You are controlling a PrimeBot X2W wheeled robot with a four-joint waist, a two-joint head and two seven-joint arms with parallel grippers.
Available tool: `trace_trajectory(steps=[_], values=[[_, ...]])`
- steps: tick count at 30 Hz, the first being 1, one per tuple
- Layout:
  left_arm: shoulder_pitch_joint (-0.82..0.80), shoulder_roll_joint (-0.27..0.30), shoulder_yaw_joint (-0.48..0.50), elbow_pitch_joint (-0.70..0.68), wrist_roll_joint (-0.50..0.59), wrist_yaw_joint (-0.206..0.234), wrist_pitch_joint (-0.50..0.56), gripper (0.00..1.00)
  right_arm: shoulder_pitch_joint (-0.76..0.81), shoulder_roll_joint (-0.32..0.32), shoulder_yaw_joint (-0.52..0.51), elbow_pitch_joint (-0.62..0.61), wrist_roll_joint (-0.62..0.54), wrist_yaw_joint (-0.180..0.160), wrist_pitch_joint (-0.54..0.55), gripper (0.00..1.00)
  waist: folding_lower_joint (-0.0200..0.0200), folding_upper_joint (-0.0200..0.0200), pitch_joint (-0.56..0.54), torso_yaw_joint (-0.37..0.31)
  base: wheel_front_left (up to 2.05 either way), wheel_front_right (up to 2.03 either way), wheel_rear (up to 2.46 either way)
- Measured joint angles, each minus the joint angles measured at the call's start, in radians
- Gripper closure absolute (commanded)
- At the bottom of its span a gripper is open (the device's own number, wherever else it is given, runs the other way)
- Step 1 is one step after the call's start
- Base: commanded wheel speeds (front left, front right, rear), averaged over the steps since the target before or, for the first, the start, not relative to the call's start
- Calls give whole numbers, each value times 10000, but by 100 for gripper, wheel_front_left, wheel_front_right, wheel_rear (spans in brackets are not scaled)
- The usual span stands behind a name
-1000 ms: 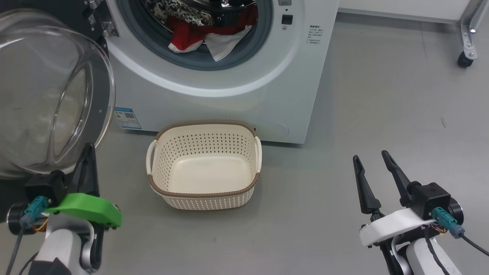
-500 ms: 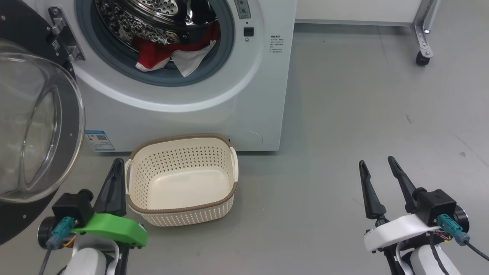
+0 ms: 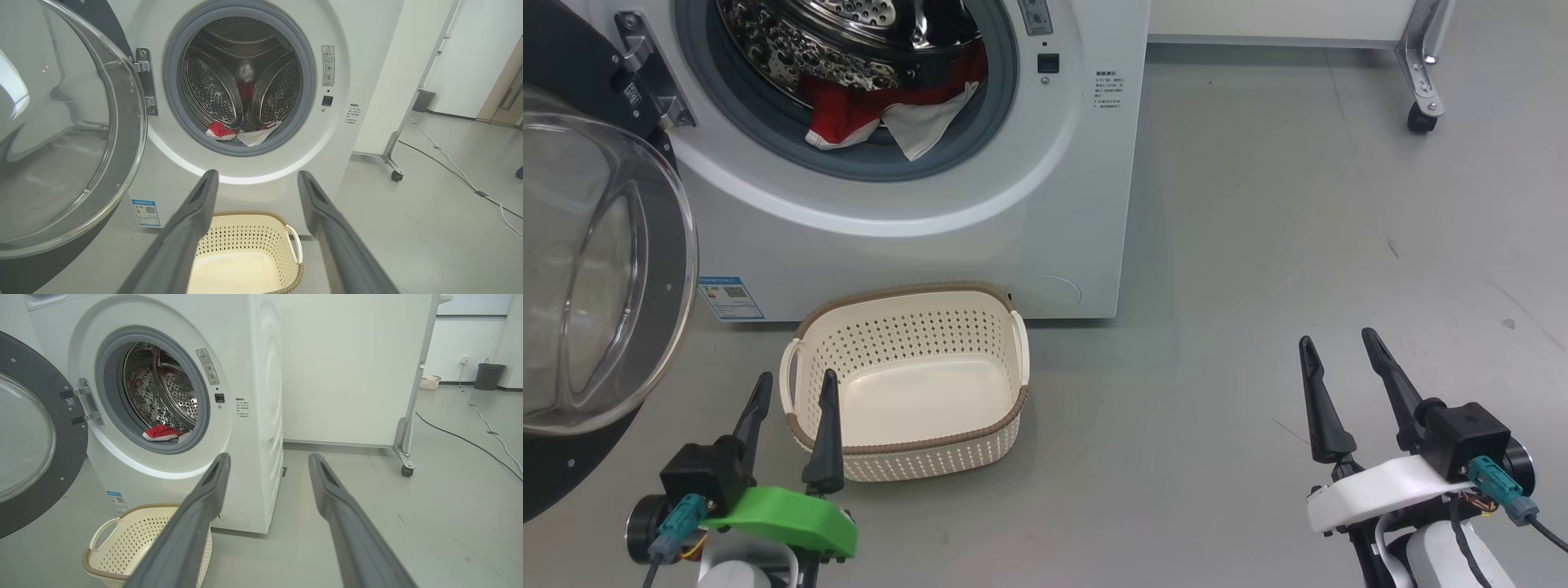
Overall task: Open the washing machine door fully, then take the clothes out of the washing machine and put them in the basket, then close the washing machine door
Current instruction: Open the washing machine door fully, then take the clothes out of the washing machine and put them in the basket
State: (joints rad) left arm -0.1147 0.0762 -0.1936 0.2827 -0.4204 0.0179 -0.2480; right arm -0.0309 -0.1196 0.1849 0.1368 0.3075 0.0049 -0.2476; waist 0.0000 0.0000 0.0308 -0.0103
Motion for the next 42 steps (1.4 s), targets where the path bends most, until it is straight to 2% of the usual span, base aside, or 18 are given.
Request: trace_trajectory(steps=[12, 42], values=[[293, -17, 15, -113, 144, 224, -10, 0, 1, 4, -4, -36, -2, 10, 0, 0, 0, 0, -60, 64, 0, 0, 0], [643, -48, 27, -449, 171, 265, -12, 0, 185, 61, -12, -174, -35, 25, -13, 0, 0, 0, -119, 137, 0, 0, 0]])
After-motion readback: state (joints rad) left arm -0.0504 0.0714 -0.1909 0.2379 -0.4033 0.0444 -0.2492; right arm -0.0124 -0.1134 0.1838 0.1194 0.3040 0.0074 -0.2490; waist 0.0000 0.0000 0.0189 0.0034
